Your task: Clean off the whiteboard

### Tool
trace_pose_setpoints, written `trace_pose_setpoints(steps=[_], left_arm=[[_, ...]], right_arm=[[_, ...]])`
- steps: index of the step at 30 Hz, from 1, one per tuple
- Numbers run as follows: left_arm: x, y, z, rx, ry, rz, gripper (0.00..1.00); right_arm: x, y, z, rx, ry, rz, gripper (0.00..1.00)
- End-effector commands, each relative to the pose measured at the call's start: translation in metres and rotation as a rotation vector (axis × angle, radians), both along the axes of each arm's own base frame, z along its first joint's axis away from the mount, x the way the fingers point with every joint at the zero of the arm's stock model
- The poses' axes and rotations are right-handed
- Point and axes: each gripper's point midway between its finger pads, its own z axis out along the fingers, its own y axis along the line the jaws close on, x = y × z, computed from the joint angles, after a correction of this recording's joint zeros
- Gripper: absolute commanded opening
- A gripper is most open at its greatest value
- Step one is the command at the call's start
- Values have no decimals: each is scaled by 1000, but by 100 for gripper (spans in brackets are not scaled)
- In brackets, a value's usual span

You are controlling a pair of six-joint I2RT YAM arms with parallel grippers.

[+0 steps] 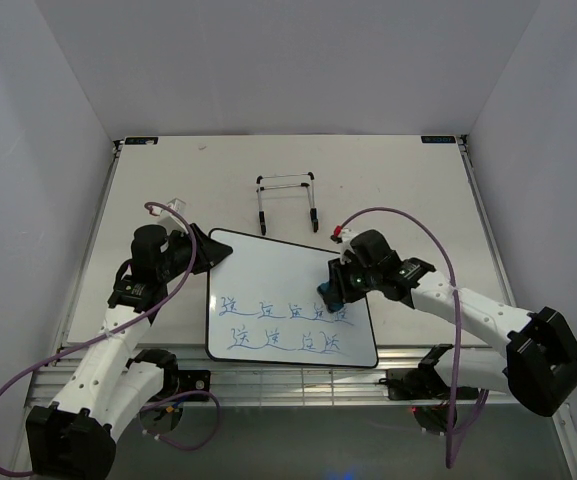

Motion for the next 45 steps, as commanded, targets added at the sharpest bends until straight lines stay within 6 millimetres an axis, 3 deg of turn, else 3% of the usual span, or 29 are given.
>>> trace_pose_setpoints(steps=[1,2,4,6,7,8,10,11,13,17,21,24,29,32,35,37,40,45], left_arm=[[20,22,8,171,-135,49,0],[20,22,7,170,-133,51,0],[20,23,5,173,-126,53,0],[20,24,4,178,-123,61,0],[20,25,4,180,-121,67,0],[20,27,5,186,-123,78,0],[20,28,5,188,-122,85,0],[20,30,5,189,-123,91,0],[21,31,6,192,-123,100,0],[22,36,6,202,-115,131,0],[23,41,5,216,-108,159,0],[24,44,5,226,-103,178,0],[25,44,4,225,-98,177,0],[26,43,4,220,-98,175,0],[26,46,4,227,-95,189,0],[26,48,3,235,-92,197,0],[25,49,4,237,-94,199,0],[26,49,5,239,-100,198,0]], right_arm=[[-25,80,70,334,-67,243,11],[-39,92,80,404,-37,312,11],[-46,101,87,443,-26,356,12],[-35,93,80,364,-50,301,11],[-35,76,62,259,-14,252,11],[-18,58,48,146,-53,158,11],[-9,27,28,18,-27,76,11],[0,-3,12,-74,11,-20,11],[8,-33,-3,-142,53,-104,11],[12,-73,-28,-302,114,-190,11],[14,-72,-37,-325,140,-164,9],[16,-62,-31,-280,122,-141,8],[19,-9,8,-58,12,-10,8],[14,15,17,30,10,60,8],[8,25,18,36,20,112,8],[9,19,13,2,21,94,8],[16,-12,-7,-120,38,-1,8],[5,-58,-44,-301,165,-87,8]])
